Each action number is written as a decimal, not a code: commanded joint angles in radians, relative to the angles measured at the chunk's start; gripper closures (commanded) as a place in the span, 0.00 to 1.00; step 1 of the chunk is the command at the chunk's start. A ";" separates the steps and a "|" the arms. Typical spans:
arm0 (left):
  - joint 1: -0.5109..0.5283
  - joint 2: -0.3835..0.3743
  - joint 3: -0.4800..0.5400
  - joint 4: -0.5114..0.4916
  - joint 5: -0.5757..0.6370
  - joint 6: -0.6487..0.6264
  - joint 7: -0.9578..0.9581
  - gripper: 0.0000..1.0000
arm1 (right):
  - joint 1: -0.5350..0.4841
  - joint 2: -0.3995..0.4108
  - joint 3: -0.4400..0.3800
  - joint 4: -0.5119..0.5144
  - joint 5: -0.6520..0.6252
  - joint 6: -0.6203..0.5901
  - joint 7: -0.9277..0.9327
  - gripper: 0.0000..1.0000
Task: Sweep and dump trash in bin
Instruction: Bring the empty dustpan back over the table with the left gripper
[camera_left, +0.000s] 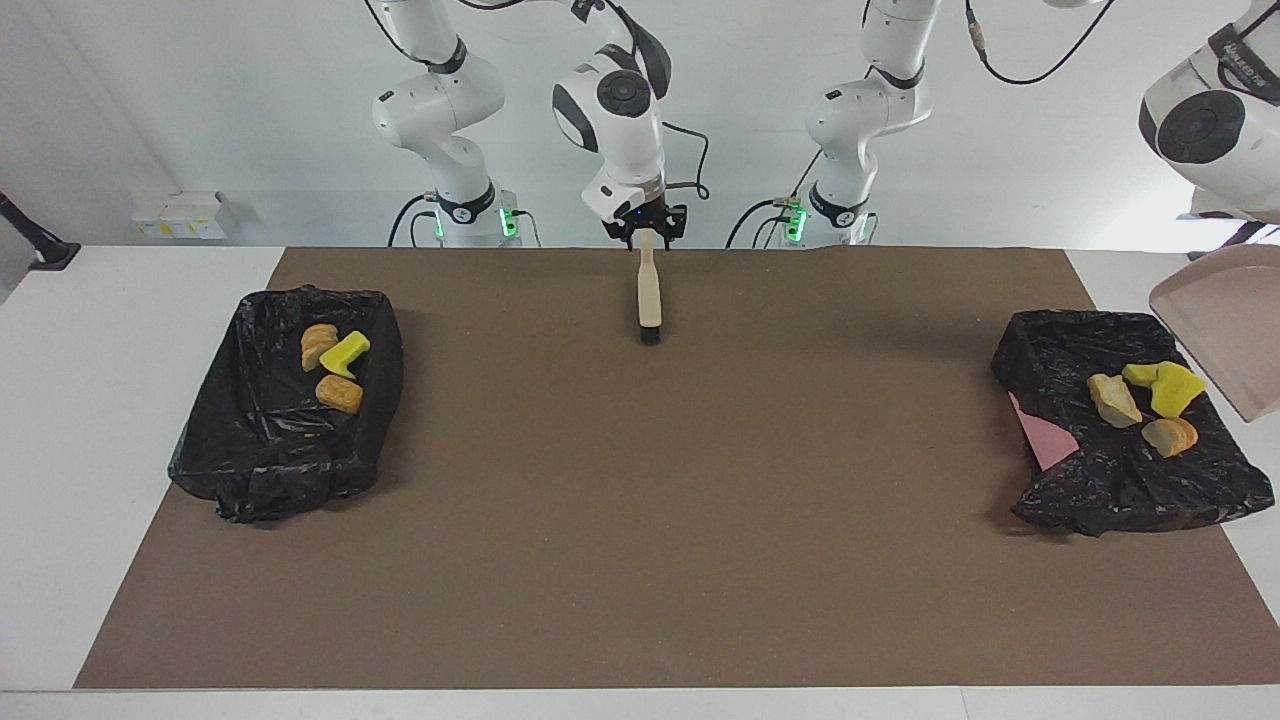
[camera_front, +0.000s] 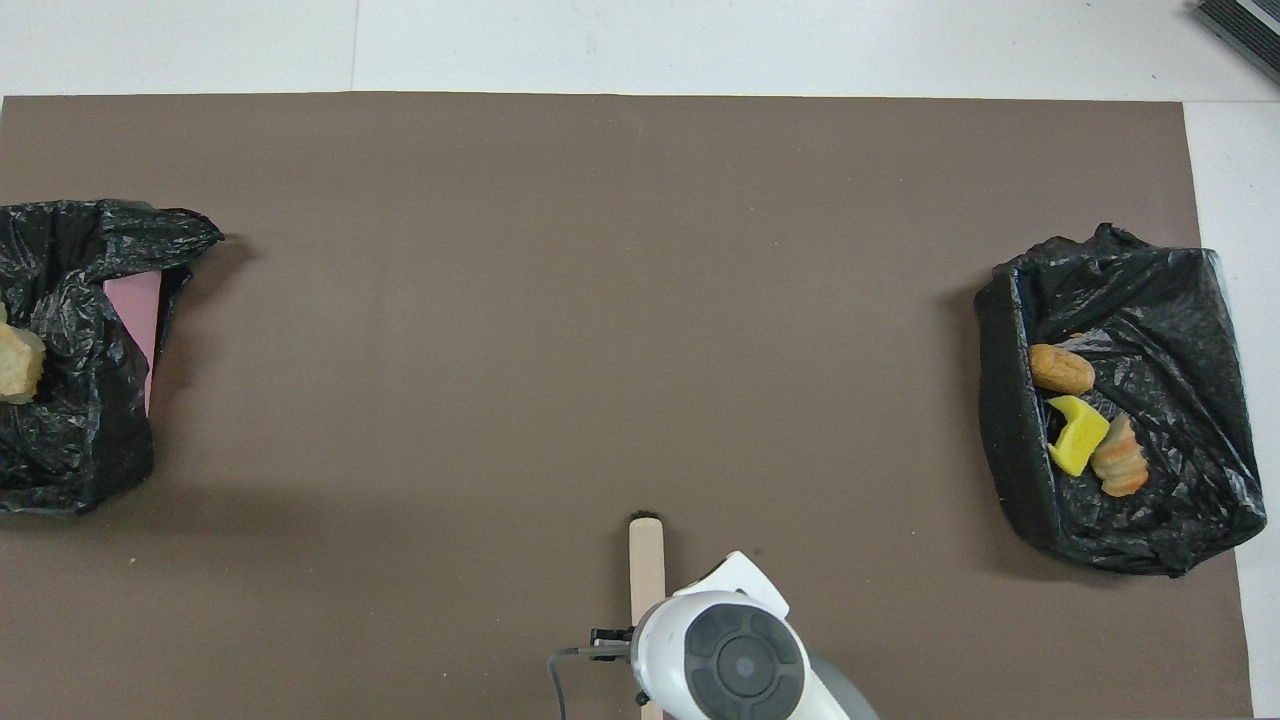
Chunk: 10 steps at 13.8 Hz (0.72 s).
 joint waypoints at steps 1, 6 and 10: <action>-0.127 -0.026 0.006 -0.024 -0.098 -0.170 -0.118 1.00 | -0.092 0.009 0.003 0.039 -0.047 -0.013 -0.072 0.31; -0.321 -0.032 0.006 -0.016 -0.388 -0.408 -0.496 1.00 | -0.302 0.035 0.004 0.136 -0.206 -0.016 -0.102 0.02; -0.418 -0.052 0.004 -0.024 -0.717 -0.447 -0.873 1.00 | -0.478 0.052 0.004 0.335 -0.231 -0.175 -0.233 0.00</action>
